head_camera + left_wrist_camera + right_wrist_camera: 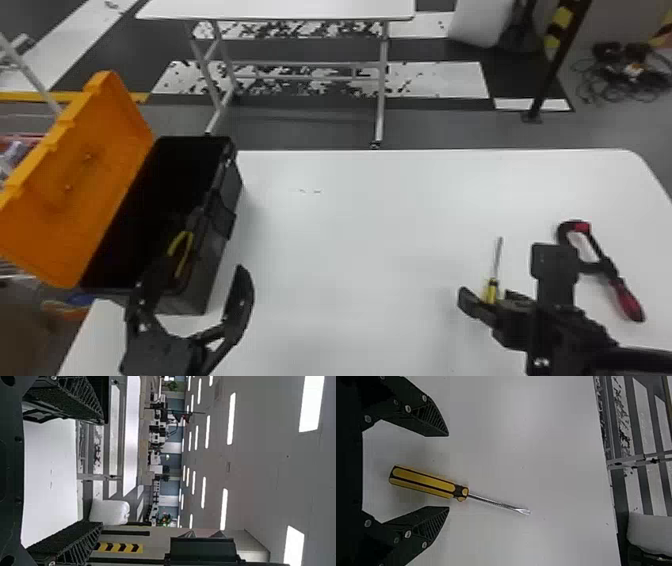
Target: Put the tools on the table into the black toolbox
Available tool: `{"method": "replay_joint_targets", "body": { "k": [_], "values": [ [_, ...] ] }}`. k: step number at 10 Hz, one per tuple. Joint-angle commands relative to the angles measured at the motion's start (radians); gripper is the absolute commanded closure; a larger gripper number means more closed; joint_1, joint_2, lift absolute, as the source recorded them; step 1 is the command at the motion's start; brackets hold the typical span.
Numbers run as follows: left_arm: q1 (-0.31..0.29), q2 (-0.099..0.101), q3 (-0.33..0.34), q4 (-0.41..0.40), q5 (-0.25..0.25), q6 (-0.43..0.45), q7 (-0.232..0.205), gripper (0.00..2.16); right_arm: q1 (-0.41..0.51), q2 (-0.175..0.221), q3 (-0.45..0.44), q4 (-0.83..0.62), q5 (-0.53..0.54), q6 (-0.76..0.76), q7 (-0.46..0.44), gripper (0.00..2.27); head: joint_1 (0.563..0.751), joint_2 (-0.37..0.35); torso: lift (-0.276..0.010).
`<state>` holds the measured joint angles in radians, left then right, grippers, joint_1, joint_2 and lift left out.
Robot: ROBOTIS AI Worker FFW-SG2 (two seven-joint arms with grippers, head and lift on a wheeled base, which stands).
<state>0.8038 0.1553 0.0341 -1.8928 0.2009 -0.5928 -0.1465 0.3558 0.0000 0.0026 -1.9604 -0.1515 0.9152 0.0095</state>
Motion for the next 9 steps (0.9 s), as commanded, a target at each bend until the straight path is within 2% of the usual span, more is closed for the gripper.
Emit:
{"method": "replay_joint_targets", "body": {
  "k": [1, 3, 4, 5, 6, 9],
  "values": [
    [-0.002, 0.001, -0.002, 0.0, 0.0, 0.0, -0.001, 0.03, 0.0, 0.001, -0.001, 0.0, 0.0, 0.002, 0.003, 0.77, 0.695, 0.101, -0.075],
    [0.0, 0.001, -0.002, 0.001, 0.0, 0.003, -0.001, 0.03, 0.0, 0.001, -0.009, 0.002, 0.001, 0.017, 0.007, 1.34, 0.695, 0.1, -0.075],
    [-0.002, 0.001, -0.002, 0.001, 0.0, 0.003, -0.001, 0.04, -0.001, 0.001, -0.016, 0.002, 0.004, 0.044, 0.015, 1.83, 0.695, 0.097, -0.075],
    [-0.002, 0.001, -0.002, 0.001, 0.0, 0.006, -0.001, 0.04, -0.001, 0.001, -0.018, -0.003, 0.013, 0.063, 0.029, 2.1, 0.695, 0.096, -0.075],
    [-0.002, 0.001, -0.002, 0.003, 0.0, 0.006, -0.001, 0.05, -0.001, 0.001, -0.021, -0.003, 0.02, 0.063, 0.05, 2.24, 0.695, 0.095, -0.075],
    [-0.002, 0.0, -0.003, 0.003, 0.0, 0.006, -0.001, 0.05, 0.018, 0.001, -0.023, -0.034, 0.02, 0.035, 0.056, 2.24, 0.695, 0.095, -0.075]
  ]
}}
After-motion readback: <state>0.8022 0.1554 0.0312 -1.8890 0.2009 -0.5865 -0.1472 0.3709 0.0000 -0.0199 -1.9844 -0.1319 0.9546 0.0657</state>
